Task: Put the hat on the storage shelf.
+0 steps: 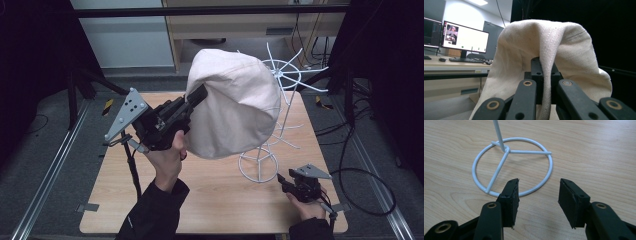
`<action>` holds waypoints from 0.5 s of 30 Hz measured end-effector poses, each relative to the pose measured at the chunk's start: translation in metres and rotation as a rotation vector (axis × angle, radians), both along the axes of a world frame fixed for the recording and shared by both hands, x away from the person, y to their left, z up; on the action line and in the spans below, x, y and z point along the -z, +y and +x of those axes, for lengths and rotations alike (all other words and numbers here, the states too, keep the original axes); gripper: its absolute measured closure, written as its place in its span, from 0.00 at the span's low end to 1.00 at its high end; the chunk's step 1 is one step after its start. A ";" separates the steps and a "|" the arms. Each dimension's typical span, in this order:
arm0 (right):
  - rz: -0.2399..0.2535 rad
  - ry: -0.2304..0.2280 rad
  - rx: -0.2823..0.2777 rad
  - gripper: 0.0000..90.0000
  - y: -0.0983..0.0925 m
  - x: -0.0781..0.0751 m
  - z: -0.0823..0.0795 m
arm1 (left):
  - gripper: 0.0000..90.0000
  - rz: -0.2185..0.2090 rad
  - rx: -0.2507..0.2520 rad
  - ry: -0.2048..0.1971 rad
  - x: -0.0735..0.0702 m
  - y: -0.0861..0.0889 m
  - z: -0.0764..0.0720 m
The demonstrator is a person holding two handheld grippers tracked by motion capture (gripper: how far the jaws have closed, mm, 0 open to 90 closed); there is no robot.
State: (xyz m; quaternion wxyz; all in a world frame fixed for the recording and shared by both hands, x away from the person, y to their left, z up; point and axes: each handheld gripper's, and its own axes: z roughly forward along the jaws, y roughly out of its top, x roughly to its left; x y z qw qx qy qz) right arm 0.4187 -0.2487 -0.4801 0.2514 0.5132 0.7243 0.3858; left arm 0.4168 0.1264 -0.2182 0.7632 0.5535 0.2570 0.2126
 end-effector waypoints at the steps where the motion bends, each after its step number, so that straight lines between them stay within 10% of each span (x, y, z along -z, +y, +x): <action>1: -0.008 -0.006 -0.003 0.56 0.000 0.000 0.000 | 0.98 0.004 0.000 0.003 0.002 0.000 0.001; 15: -0.012 -0.004 -0.001 0.56 0.000 0.001 0.001 | 0.97 0.044 -0.002 0.043 0.025 0.004 0.008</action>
